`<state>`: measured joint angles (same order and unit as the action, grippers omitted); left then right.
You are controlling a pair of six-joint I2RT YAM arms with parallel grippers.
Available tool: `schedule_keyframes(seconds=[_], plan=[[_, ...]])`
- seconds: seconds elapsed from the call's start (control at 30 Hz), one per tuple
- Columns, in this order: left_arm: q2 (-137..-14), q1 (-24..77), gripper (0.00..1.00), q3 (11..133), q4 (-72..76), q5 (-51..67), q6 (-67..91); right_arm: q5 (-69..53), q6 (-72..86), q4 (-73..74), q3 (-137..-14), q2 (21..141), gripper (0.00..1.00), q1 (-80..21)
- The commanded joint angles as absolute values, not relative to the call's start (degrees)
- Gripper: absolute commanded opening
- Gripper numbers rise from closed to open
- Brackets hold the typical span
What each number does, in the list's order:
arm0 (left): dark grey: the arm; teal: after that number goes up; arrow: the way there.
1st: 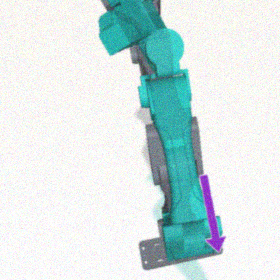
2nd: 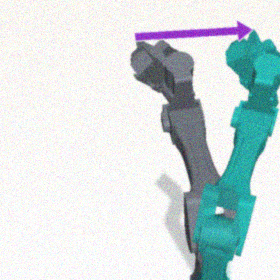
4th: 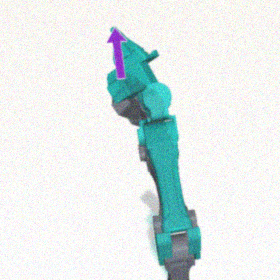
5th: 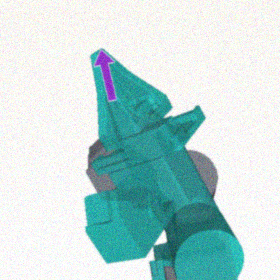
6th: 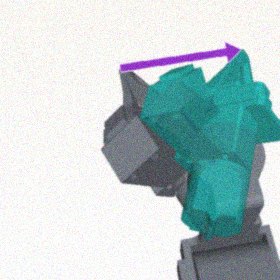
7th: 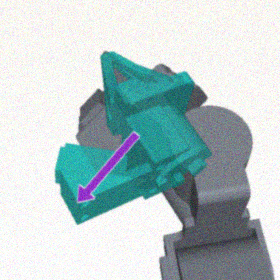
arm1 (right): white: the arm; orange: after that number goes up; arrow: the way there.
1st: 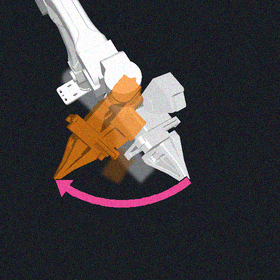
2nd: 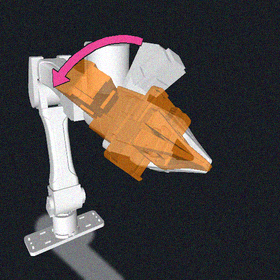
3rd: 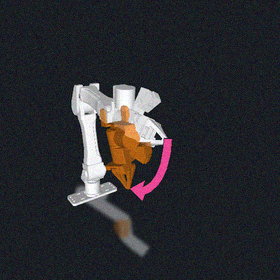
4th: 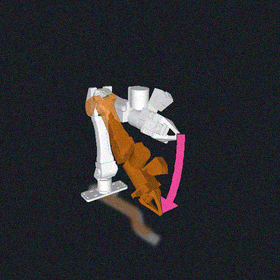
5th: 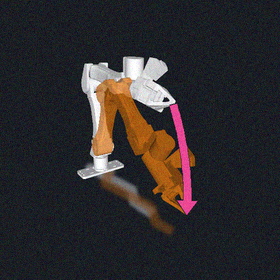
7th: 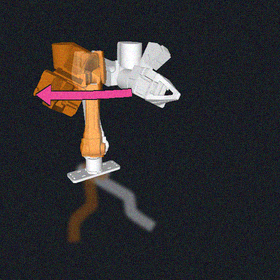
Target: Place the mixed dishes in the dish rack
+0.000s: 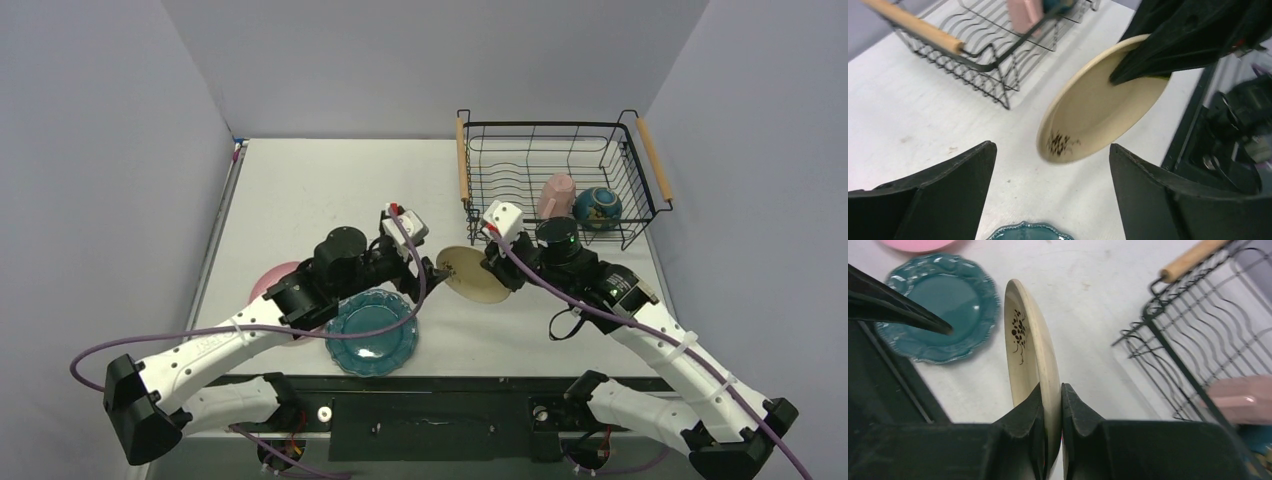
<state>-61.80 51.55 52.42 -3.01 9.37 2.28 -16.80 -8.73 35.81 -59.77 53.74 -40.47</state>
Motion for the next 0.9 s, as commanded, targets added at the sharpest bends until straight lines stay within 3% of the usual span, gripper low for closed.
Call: schedule_keyframes(seconds=[0.0, 0.13, 0.33, 0.5, 0.87], plan=[[-56.82, 50.51, 0.85, 52.51, -0.88, -8.95, 4.60, 2.50, -12.86, 32.23, -66.46, 53.03, 0.00, -39.05], [-55.25, 49.07, 0.87, 52.02, -0.88, -15.52, 5.99, 8.32, -19.01, 32.29, -73.03, 56.35, 0.00, -35.52], [-54.14, 49.34, 0.87, 51.48, -0.88, -14.70, 5.92, 10.14, -32.62, 32.28, -83.28, 64.62, 0.00, -27.69], [-53.61, 50.99, 0.87, 51.21, -0.88, -15.68, 4.62, 6.59, -41.88, 33.12, -88.68, 74.85, 0.00, -19.99], [-53.24, 54.21, 0.87, 50.86, -0.88, -18.10, 2.58, -6.74, -59.69, 42.51, -93.41, 88.50, 0.00, -15.81]])
